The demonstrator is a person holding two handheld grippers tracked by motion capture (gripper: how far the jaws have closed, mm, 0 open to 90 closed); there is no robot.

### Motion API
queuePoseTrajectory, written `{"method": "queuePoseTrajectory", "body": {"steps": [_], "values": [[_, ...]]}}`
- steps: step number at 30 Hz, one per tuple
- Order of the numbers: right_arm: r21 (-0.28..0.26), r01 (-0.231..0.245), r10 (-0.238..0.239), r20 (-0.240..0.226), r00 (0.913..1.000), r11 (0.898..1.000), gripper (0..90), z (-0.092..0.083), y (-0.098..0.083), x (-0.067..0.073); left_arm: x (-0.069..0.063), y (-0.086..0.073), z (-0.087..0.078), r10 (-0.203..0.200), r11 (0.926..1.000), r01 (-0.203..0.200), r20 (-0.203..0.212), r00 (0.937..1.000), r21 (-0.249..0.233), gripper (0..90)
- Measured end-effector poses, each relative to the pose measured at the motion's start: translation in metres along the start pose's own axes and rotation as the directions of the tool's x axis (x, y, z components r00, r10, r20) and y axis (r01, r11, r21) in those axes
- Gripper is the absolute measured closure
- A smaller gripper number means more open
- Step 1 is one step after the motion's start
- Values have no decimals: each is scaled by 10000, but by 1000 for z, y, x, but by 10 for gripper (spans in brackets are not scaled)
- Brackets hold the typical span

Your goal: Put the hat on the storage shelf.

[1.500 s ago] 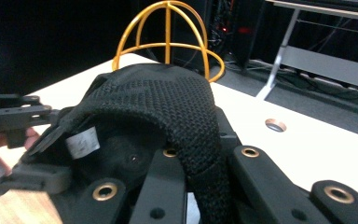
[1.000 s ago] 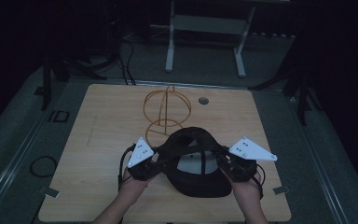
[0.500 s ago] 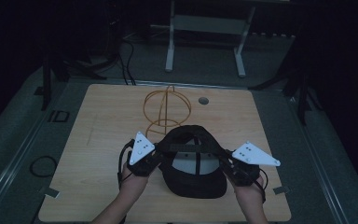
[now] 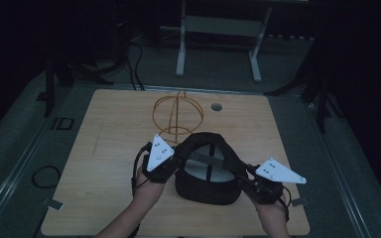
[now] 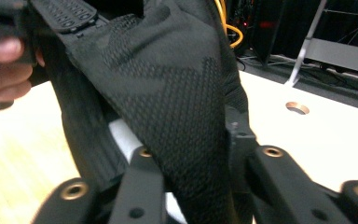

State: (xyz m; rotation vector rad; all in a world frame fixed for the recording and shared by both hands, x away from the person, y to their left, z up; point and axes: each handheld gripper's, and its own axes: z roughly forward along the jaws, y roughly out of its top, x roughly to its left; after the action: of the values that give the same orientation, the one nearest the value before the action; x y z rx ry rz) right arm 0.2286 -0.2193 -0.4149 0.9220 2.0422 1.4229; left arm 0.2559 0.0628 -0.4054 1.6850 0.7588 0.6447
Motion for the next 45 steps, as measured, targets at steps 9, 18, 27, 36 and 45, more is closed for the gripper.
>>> {"method": "queuePoseTrajectory", "body": {"steps": [9,18,27,36,45], "values": [[160,86,-73,-802,9967,9998,474,-9,-10,0,-5,10,-2,225,9996,-224,62,9997,-176,891],[336,252,-196,-1590,9871,9991,374,-27,-20,-4,-6,10,-8,625,9974,-611,376,9973,-375,891],[-15,110,-111,-1348,9908,9999,379,-48,-19,-23,3,10,-15,1210,9917,-1139,1308,9840,-605,890],[-212,494,-521,-1586,9860,9986,422,-48,0,-29,10,7,-21,1996,9786,-1780,2645,9435,-1036,889],[-77,1145,-1125,-2623,9584,9934,436,-31,9,-16,23,4,-26,2425,9691,-1980,4207,8742,-1472,889]]}}
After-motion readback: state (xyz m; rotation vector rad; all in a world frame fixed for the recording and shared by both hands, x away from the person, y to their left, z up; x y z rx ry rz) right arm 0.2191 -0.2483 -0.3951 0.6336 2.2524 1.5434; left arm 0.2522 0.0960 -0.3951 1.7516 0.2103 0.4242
